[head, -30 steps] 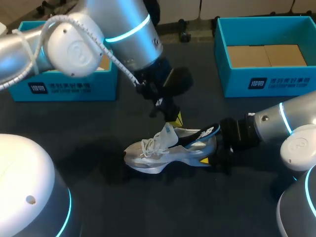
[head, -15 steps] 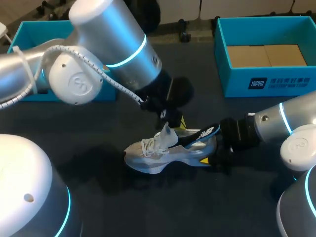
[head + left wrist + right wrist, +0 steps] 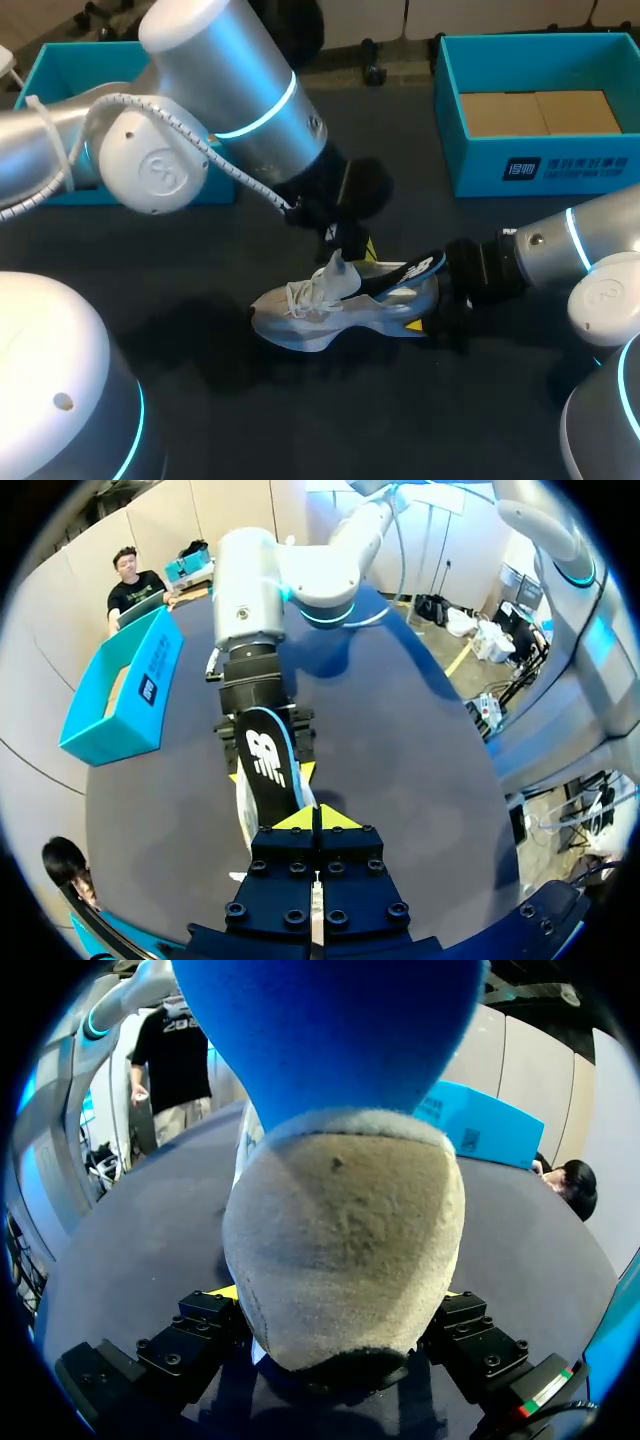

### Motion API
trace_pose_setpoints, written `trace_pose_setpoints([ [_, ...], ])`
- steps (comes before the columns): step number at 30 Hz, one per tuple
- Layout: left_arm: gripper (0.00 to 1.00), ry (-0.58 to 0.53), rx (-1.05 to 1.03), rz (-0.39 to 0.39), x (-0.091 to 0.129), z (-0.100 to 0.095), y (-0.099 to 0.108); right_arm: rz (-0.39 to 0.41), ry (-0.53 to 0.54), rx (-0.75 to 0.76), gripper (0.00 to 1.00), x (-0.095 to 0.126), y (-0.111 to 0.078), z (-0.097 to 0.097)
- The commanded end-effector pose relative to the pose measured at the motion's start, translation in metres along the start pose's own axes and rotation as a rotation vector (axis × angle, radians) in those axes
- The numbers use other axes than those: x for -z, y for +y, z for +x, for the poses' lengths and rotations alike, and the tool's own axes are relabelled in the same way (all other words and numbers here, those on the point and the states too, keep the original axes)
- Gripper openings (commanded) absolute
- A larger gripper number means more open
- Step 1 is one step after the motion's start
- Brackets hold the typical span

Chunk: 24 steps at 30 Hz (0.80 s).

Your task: Take the shoe out of the shoebox, open the shoe tongue, remove and reinsert the insole, then place the shoe into the shoebox

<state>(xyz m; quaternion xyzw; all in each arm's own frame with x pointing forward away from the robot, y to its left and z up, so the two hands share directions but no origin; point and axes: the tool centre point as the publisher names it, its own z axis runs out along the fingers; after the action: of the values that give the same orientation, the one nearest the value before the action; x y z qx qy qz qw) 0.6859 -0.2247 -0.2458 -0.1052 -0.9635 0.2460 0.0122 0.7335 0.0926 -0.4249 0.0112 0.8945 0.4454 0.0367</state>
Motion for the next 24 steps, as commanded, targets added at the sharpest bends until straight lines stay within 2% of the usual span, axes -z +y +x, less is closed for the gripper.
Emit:
trace_pose_setpoints([
  [1,0.0,-0.023,0.0,0.001,-0.016,0.001,0.002,0.004,-0.003,0.0,0.0,-0.001,0.0,0.002],
  [2,0.0,0.004,0.007,0.012,-0.021,0.002,0.003,0.004,-0.003,0.0,0.0,-0.001,0.0,0.002],
  [8,0.02,-0.041,0.024,0.011,-0.038,0.002,0.006,0.004,-0.003,0.0,0.0,-0.001,0.0,0.002],
  [9,0.15,-0.037,0.025,0.007,-0.042,0.002,0.007,0.004,-0.003,0.0,0.0,-0.001,0.0,0.002],
  [10,0.17,-0.045,0.027,0.001,-0.045,0.003,0.008,0.004,-0.003,0.0,0.0,-0.001,0.0,0.002],
  [14,0.44,-0.052,0.044,0.007,-0.052,0.002,0.008,0.004,-0.003,0.0,0.0,-0.001,0.0,0.002],
  [21,0.47,-0.067,0.053,0.019,-0.062,-0.002,0.004,0.004,-0.003,0.0,0.0,-0.001,0.0,0.002],
  [24,0.58,-0.091,0.039,0.02,-0.067,-0.002,0.003,0.004,-0.003,0.0,0.0,-0.001,0.0,0.002],
])
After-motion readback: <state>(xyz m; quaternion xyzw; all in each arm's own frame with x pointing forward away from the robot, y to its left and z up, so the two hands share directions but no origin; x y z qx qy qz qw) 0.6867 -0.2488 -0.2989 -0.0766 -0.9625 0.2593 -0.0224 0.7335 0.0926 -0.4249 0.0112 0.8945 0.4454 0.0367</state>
